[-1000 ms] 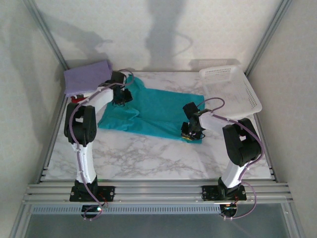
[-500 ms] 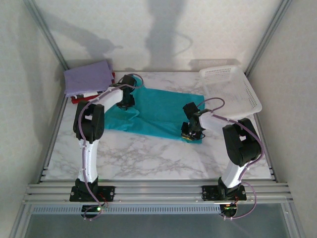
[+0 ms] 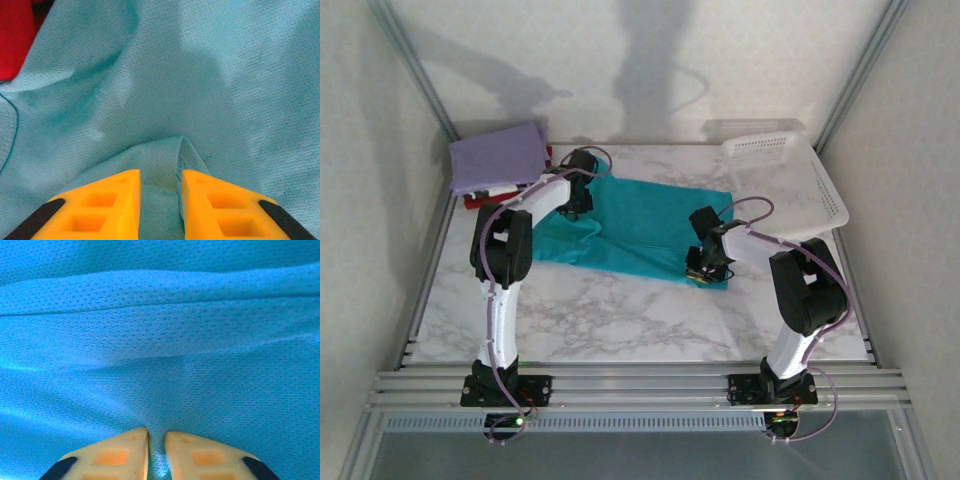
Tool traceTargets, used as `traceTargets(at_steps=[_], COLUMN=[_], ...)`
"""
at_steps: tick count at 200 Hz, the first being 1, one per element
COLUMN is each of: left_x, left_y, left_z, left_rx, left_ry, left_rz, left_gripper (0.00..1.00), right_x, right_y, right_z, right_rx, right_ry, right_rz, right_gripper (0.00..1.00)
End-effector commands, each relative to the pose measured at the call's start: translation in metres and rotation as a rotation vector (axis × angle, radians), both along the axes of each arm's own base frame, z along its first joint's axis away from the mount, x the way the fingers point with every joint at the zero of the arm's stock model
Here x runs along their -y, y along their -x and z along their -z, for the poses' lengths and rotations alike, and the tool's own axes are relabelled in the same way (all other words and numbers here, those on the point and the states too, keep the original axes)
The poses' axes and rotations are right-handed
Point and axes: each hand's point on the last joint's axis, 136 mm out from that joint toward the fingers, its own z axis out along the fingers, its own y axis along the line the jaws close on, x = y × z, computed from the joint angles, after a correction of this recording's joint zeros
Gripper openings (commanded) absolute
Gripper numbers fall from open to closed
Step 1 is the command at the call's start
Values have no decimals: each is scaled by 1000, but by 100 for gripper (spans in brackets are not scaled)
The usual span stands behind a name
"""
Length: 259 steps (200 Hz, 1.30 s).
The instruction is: Fold and stack the t-shirts
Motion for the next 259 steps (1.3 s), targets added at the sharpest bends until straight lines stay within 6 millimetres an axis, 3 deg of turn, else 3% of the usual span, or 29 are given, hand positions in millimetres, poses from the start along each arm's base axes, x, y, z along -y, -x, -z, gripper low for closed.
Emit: traceTargets(at_steps=[1, 24, 82, 124, 179, 226, 259], left_x=[3, 0, -7, -14, -33, -26, -9], left_y=[2, 4, -3, -9, -13, -19, -22], left_z=[11, 15, 1, -18, -28, -30, -27], left_rx=[-32, -44, -7, 30, 51, 68, 63], left_ry=[-13, -29, -61, -46, 39, 205, 464], left_rz=[16, 15, -1, -24, -89, -92, -87], left_gripper=[26, 24, 3, 0, 0, 0, 0], right_x=[39, 38, 38, 39, 38, 39, 39], right_y=[56, 56, 56, 58, 56, 58, 56], right_z=[46, 47, 48, 49, 49, 49, 48], right_rx=[-212, -210, -216, -224, -221, -227, -226], right_ry=[179, 178, 177, 179, 180, 185, 188], right_rz=[-5, -7, -7, -6, -9, -12, -13], right_gripper=[20, 20, 20, 20, 20, 20, 20])
